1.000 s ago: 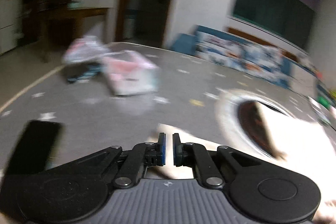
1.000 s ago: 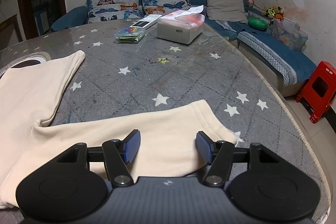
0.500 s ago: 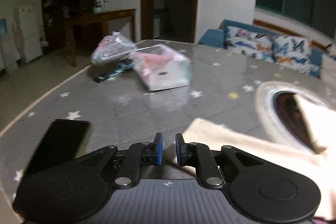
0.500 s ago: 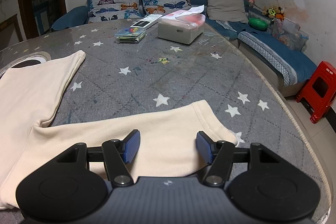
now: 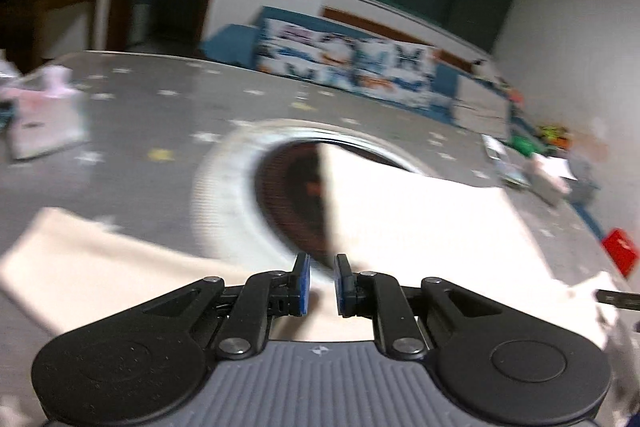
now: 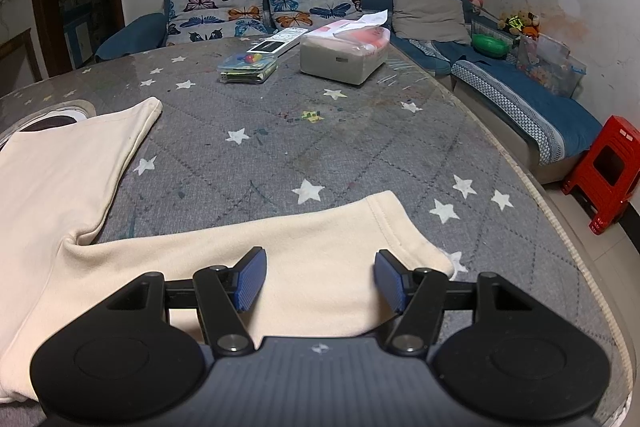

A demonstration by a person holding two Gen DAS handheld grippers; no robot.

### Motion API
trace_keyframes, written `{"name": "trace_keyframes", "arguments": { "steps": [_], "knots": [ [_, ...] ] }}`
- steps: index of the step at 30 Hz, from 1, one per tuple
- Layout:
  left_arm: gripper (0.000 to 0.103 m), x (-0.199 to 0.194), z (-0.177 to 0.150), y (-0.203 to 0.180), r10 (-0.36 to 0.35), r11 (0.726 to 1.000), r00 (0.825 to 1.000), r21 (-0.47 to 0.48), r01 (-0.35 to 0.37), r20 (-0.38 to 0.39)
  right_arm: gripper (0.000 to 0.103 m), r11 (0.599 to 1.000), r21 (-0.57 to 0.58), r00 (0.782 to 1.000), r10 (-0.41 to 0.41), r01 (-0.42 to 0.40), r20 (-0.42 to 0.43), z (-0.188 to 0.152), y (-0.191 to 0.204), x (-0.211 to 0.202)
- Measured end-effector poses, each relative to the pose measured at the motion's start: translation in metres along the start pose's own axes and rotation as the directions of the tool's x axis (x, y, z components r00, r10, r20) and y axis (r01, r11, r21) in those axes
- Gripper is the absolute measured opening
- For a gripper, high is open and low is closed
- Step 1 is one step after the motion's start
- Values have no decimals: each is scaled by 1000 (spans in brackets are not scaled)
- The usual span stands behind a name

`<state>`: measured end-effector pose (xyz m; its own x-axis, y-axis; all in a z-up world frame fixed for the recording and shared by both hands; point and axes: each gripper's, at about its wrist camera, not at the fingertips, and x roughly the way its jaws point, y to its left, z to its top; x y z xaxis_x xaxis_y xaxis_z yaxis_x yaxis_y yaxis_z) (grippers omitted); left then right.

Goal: Fold clothes

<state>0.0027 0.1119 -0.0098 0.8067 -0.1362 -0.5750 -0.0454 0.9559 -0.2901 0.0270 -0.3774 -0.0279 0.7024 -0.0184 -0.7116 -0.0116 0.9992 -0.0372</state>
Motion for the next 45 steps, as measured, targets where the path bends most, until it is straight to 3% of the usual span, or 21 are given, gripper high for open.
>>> {"name": "trace_keyframes", "arguments": {
  "steps": [3, 7, 12, 16, 18, 21, 27, 31, 33, 40, 44, 45],
  "knots": [
    [14, 17, -1, -19, -46, 999, 999, 21, 46, -16, 62, 1000, -2, 1000, 3, -3, 0, 0, -1, 0],
    [11, 33, -7, -15, 14, 999, 998, 36, -12, -59, 63, 1000, 6, 1000, 11, -11, 4, -1, -3, 1],
    [10, 29, -8, -8, 17, 999, 999, 30, -15, -49, 64, 1000, -6, 1000, 14, -14, 6, -1, -3, -3],
    [10, 16, -10, -31, -1, 989, 1000, 146, 4, -18, 64, 998, -30, 999, 48, -48, 15, -3, 5, -13],
    [10, 9, -15, -45, -43, 980, 999, 194, 47, -27, 64, 994, -63, 995, 94, -92, 21, -4, 16, -23],
    [11, 1, -26, -63, -116, 957, 992, 260, 127, -58, 64, 967, -150, 977, 211, -206, 12, -7, 40, -41],
    [11, -12, -55, -94, -224, 880, 967, 401, 255, -124, 64, 868, -325, 923, 384, -374, -38, -14, 95, -61],
    [11, -15, -71, -100, -248, 842, 955, 450, 297, -165, 64, 807, -426, 907, 412, -409, -89, -28, 123, -64],
    [11, -19, -78, -101, -246, 825, 954, 481, 298, -170, 64, 805, -432, 908, 408, -407, -95, -31, 124, -65],
    [12, -25, -64, -108, -277, 829, 951, 467, 309, -138, 64, 801, -446, 913, 394, -400, -110, -42, 125, -66],
    [12, -14, -57, -121, -285, 844, 947, 431, 320, -145, 64, 798, -454, 915, 386, -396, -119, -48, 126, -66],
    [12, -11, -56, -125, -285, 846, 947, 425, 321, -148, 64, 818, -434, 924, 368, -377, -107, -47, 117, -64]
  ]
}}
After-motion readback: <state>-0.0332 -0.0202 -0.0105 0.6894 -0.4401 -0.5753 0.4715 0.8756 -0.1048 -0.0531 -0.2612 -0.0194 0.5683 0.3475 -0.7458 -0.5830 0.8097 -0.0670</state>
